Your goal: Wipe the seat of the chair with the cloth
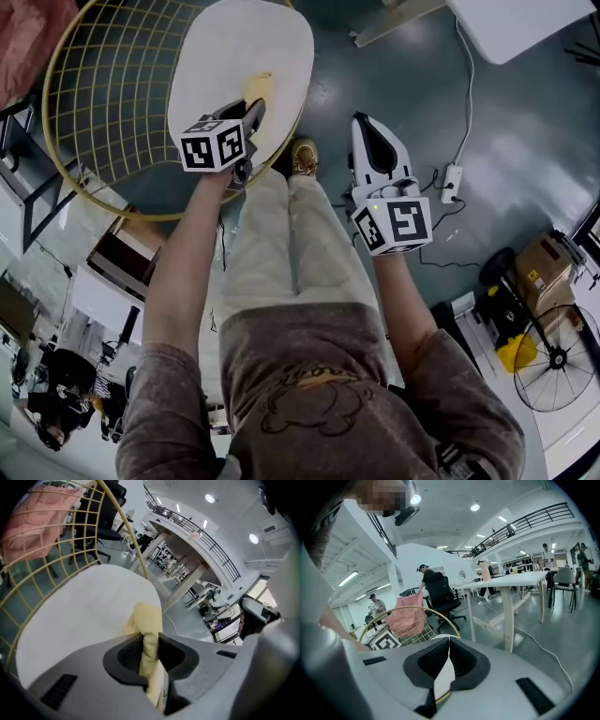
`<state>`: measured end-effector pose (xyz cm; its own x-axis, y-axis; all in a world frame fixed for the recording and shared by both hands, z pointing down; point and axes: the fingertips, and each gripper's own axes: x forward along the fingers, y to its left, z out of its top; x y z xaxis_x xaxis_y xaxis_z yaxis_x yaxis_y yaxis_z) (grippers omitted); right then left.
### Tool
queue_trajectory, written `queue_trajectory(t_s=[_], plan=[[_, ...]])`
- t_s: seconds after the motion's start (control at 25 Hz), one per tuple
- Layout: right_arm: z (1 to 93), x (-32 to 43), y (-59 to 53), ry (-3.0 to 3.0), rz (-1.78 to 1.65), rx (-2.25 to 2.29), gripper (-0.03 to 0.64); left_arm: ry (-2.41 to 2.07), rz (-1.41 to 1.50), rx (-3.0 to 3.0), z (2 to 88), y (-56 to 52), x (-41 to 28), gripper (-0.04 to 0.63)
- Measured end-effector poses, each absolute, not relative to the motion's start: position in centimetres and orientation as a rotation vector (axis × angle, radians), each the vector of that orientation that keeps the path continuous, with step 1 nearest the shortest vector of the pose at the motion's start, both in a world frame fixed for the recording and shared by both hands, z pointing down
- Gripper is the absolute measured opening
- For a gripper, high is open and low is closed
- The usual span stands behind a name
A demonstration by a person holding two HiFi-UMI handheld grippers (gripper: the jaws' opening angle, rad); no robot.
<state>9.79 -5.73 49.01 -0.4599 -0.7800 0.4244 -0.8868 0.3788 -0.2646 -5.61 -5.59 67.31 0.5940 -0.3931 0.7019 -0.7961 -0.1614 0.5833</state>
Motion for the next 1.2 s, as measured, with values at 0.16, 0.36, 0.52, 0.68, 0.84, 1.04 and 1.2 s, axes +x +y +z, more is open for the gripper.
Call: queue_trajectory(t_s=[0.16,0.36,0.52,0.68,0.84,1.04,1.2], plan=[[48.7,8.3,-5.7,-2.429,0.672,1.455,0.028,-1.073,0.489,1.734,66.4,-5.9,-11.3,0.077],[48.8,6.5,-5.8,-2.446,0.669,1.419,0.028,-1.183,0.562,1.707,65.5,-6.0,-18.2,0.077],[48.8,4.7,-5.9,-2.466,0.668,1.373,0.028,-1.276,0.559,1.677,64.3,-6.7,-23.0,0.077],[48.5,4.0,-6.9,-2.476,0.678,1.345,0.028,-1.339,0.616,1.642,63.6,-7.4,-25.6,0.077],[48.7,3.2,-6.7,-2.476,0.685,1.334,0.028,-1.351,0.653,1.627,64.2,-6.4,-26.6,0.077],[49.1,3.2,-7.3,-2.469,0.685,1.327,0.028,-1.345,0.702,1.601,65.6,-5.6,-26.7,0.077],[49.4,3.1,-7.2,-2.459,0.684,1.331,0.028,-1.299,0.755,1.605,67.2,-4.7,-26.2,0.077]])
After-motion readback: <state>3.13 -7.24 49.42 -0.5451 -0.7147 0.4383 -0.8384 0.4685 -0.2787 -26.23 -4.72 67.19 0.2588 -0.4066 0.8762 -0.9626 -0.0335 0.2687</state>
